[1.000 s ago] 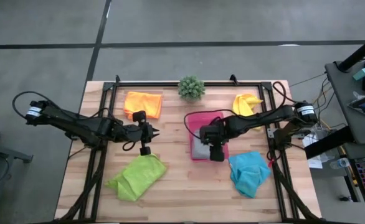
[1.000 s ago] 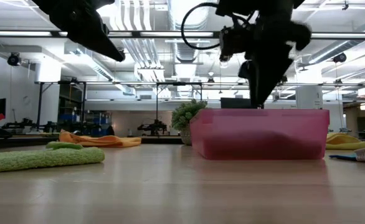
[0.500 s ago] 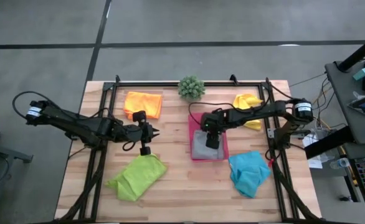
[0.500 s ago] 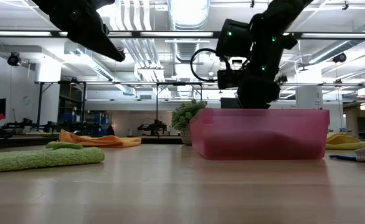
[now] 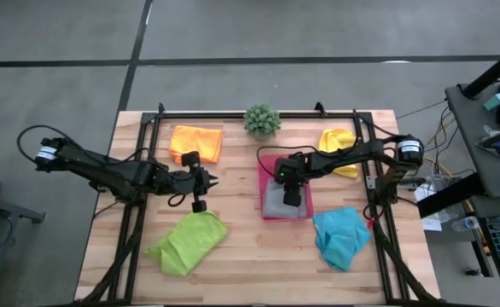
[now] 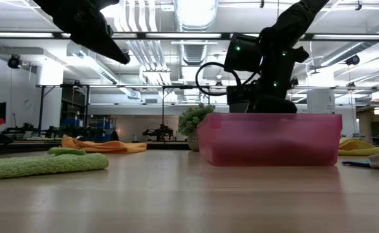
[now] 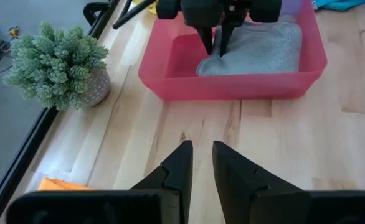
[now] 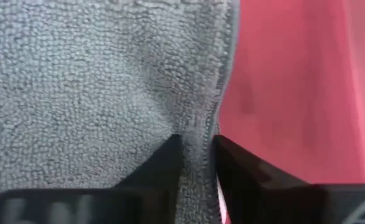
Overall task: Fold microfiber towels
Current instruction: Put the gray towel into the red bin, then fold the green towel
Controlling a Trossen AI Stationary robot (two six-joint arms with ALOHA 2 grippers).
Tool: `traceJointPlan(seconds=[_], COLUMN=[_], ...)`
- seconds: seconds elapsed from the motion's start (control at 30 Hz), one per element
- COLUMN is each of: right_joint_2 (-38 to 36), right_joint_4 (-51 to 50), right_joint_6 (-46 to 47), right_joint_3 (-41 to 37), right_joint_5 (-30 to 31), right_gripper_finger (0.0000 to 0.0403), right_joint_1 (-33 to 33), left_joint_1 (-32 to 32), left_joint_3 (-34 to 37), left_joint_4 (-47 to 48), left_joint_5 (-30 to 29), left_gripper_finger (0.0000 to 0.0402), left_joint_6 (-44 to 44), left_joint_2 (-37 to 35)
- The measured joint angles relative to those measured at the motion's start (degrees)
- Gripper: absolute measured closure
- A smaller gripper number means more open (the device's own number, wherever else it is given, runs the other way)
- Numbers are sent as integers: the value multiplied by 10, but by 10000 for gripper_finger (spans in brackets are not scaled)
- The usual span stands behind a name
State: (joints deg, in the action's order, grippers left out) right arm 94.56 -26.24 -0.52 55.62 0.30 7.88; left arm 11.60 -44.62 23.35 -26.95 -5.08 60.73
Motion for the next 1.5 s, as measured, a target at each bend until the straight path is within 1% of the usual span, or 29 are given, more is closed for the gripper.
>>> traceJointPlan(seconds=[0.1, 0.17, 0.5, 0.6, 0.8, 0.9, 1.03, 1.23, 1.33, 1.5], right_joint_2=[1, -1, -5, -6, -6, -6, -6, -7, -11, -22], right_joint_4=[-3, -5, -27, -34, -45, -51, -51, -53, -55, -74], right_joint_6=[-21, -36, -104, -108, -99, -88, -56, -37, -21, 7], right_joint_3=[10, 19, 86, 100, 107, 107, 107, 106, 106, 106], right_joint_5=[2, 4, 75, 74, 74, 87, 88, 88, 88, 88], right_gripper_finger=[374, 387, 393, 394, 394, 393, 379, 327, 304, 281], right_joint_1=[0, 0, 7, 12, 12, 12, 12, 12, 12, 11], left_joint_1=[0, 0, 0, 0, 0, 0, 0, 0, 0, 1], left_joint_3=[0, 0, 0, 0, 0, 0, 0, 0, 1, 14], left_joint_4=[0, 0, 0, 0, 0, 0, 1, 21, 35, 34], left_joint_5=[-5, -5, -12, -21, -21, -21, -19, 18, 25, 29], left_gripper_finger=[353, 353, 353, 353, 353, 353, 353, 353, 353, 353], left_joint_6=[0, 0, 0, 0, -1, -5, -20, -51, -78, -112], left_joint_2=[0, 0, 0, 0, 0, 0, 0, 0, 0, 12])
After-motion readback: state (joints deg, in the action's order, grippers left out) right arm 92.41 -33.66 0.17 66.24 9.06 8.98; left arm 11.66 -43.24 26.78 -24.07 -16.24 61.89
